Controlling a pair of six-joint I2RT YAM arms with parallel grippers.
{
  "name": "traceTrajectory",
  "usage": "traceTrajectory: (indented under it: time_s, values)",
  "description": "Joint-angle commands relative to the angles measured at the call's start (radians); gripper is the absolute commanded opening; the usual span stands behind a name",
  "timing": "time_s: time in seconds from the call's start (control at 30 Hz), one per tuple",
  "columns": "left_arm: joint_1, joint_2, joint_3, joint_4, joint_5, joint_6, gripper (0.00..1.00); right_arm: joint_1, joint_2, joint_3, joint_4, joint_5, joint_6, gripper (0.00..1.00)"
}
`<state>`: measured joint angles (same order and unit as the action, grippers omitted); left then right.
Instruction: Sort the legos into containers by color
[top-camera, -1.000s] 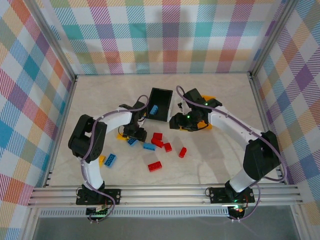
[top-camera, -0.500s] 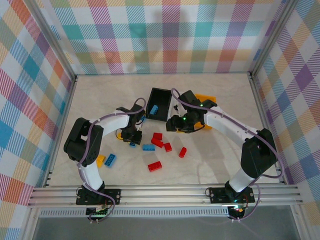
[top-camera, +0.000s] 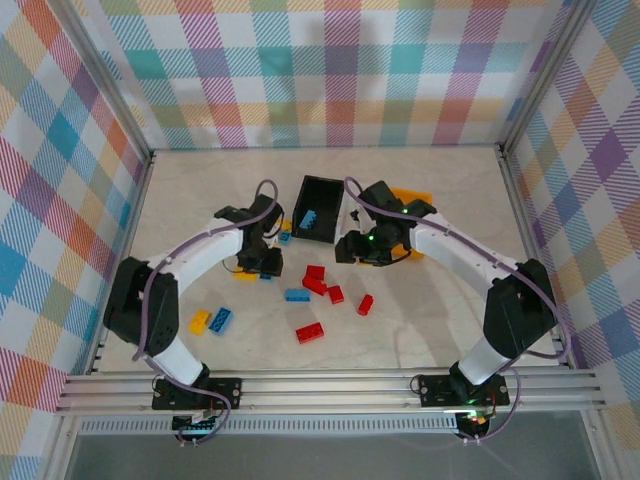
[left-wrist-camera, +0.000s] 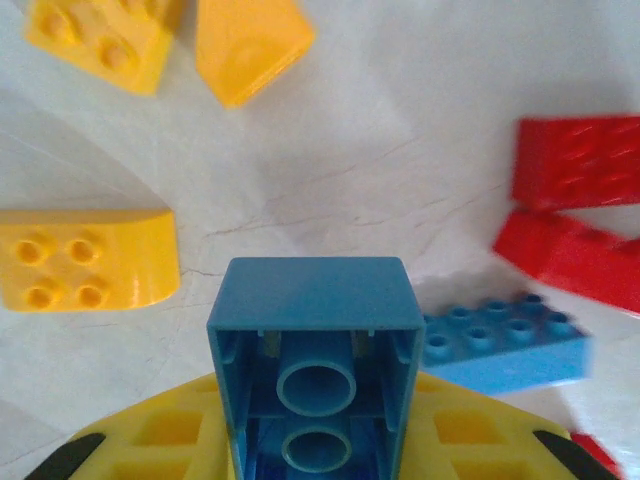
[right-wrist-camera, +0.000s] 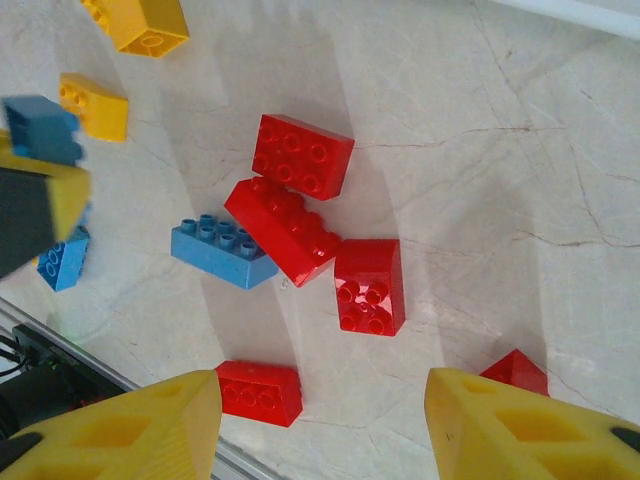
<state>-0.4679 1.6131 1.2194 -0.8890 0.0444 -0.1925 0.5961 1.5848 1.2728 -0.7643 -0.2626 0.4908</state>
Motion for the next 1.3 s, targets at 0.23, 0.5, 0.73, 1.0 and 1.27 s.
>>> traceTrajectory:
  time_s: [0.23,0.5,0.73,1.0,1.27]
  values:
    - [0.017,0.212,0.411,-0.034,0.063,-0.045,0.19,-0.033,-0.098,-0.037,0.022,0.063,-0.022,0.59]
    - [0.009,0.502,0.736,-0.051,0.094,-0.077,0.19,-0.033,-0.159,-0.071,0.006,0.074,-0.132,0.62]
    - [-0.001,0.661,0.921,-0.116,0.092,-0.051,0.2,-0.033,-0.192,-0.108,-0.042,0.079,-0.164,0.62]
    - [-0.005,0.696,0.949,-0.119,0.122,-0.057,0.35,-0.033,-0.186,-0.117,-0.045,0.054,-0.18,0.62]
    - [-0.009,0.616,0.919,-0.124,0.126,-0.053,0.64,-0.005,-0.143,-0.107,0.012,-0.056,-0.274,0.64]
